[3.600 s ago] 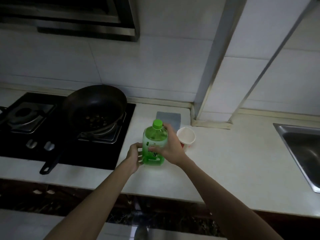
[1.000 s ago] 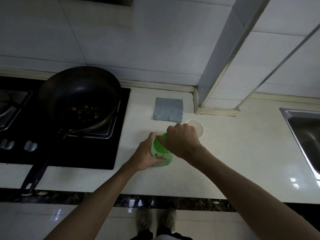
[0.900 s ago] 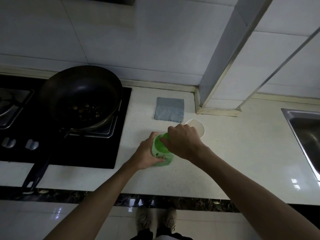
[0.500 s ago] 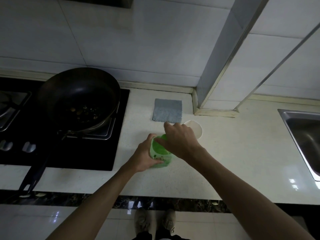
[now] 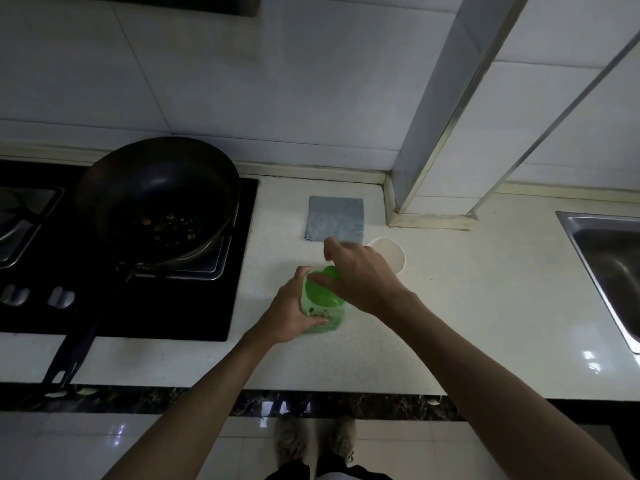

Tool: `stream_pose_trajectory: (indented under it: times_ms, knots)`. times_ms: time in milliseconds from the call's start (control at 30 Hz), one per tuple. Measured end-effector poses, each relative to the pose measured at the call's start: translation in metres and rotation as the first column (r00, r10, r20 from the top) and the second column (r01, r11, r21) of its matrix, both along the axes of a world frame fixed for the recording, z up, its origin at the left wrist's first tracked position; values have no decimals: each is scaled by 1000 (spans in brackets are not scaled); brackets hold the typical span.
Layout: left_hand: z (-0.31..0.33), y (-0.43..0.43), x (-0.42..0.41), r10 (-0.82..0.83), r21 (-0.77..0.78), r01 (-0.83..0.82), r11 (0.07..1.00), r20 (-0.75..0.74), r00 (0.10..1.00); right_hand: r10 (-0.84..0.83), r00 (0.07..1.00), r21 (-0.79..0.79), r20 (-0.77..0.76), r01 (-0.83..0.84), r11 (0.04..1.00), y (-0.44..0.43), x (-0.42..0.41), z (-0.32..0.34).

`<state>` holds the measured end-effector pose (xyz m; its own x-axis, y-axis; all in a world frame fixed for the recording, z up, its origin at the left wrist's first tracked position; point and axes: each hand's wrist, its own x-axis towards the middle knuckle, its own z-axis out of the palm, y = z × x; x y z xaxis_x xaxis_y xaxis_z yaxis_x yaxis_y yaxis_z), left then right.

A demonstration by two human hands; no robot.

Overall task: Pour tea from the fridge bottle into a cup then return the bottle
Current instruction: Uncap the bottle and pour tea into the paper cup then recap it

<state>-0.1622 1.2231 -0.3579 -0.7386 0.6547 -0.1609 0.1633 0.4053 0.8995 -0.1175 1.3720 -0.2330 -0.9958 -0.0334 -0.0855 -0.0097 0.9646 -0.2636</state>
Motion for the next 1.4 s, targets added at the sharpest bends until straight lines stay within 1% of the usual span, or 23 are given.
stream_pose_trajectory:
  times_ms: [167, 267, 333, 400, 467, 533, 600, 700, 800, 900, 967, 1000, 1033, 1067, 1100, 1167, 1233, 1267, 1333, 1400]
  knots:
    - [1, 1, -1, -13, -1, 13, 1000, 7, 1000, 253, 967, -3, -6, -253, 967, 9, 4, 5]
    - [1, 2, -1, -11, 0, 11, 1000, 1, 1000, 295, 955, -17, 20, -294, 956, 13, 7, 0]
    - [1, 2, 0, -8, -4, 8, 1000, 8, 1000, 232, 973, -7, -12, -232, 973, 7, 7, -3]
    - [1, 2, 0, -4, -5, 4, 1000, 18, 1000, 103, 994, 32, -36, -102, 994, 2, 4, -8]
    - [2, 2, 0, 0, -3, 0, 1000, 25, 1000, -12, 998, 105, -65, 19, 994, -2, 1, -10]
    - [2, 1, 0, -2, -3, 2, 1000, 21, 1000, -29, 994, 168, -104, 46, 985, -2, 0, -11]
    - [2, 1, -1, -4, -10, 5, 1000, 15, 1000, 48, 996, 199, -80, -31, 980, -3, 1, -9]
    - [2, 1, -1, 3, -10, -3, 1000, 14, 1000, 210, 975, 181, -67, -195, 964, 1, 3, -3]
    - [1, 1, -2, -7, 7, 7, 1000, 2, 1000, 336, 930, 84, -147, -326, 942, 12, 8, -3]
    - [-1, 1, -2, -13, 25, 13, 1000, -15, 1000, 374, 889, 17, -264, -384, 923, 23, 14, -9]
    - [-3, 0, -2, -6, 31, 7, 999, -27, 1000, 303, 878, -92, -369, -359, 929, 27, 20, -13]
    - [-4, 0, -2, -4, 31, 5, 1000, -25, 1000, 214, 883, -182, -418, -312, 933, 28, 26, -14]
    - [-5, 0, -2, -3, 25, 4, 1000, -21, 1000, 86, 889, -294, -450, -238, 926, 29, 34, -19]
    - [-5, 1, -3, -2, 15, 2, 1000, -18, 1000, -67, 882, -414, -466, -151, 898, 30, 44, -26]
    - [-6, 1, -3, 1, 0, -1, 1000, -17, 1000, -220, 857, -523, -466, -66, 850, 31, 56, -36]
    - [-5, 1, -3, 10, -22, -10, 1000, -6, 1000, -453, 786, -667, -421, 70, 742, 33, 82, -64]
    - [-3, 1, -2, 16, -16, -16, 1000, 5, 1000, -569, 758, -727, -320, 189, 660, 34, 106, -99]
    - [-3, 1, -1, 19, -14, -19, 1000, 3, 1000, -600, 754, -722, -267, 255, 643, 34, 117, -117]
    - [-2, 0, 0, 20, -14, -20, 1000, -10, 1000, -647, 741, -654, -182, 400, 642, 37, 131, -150]
    - [-1, 1, 0, 24, -15, -24, 1000, -20, 1000, -703, 706, -599, -91, 525, 605, 39, 136, -174]
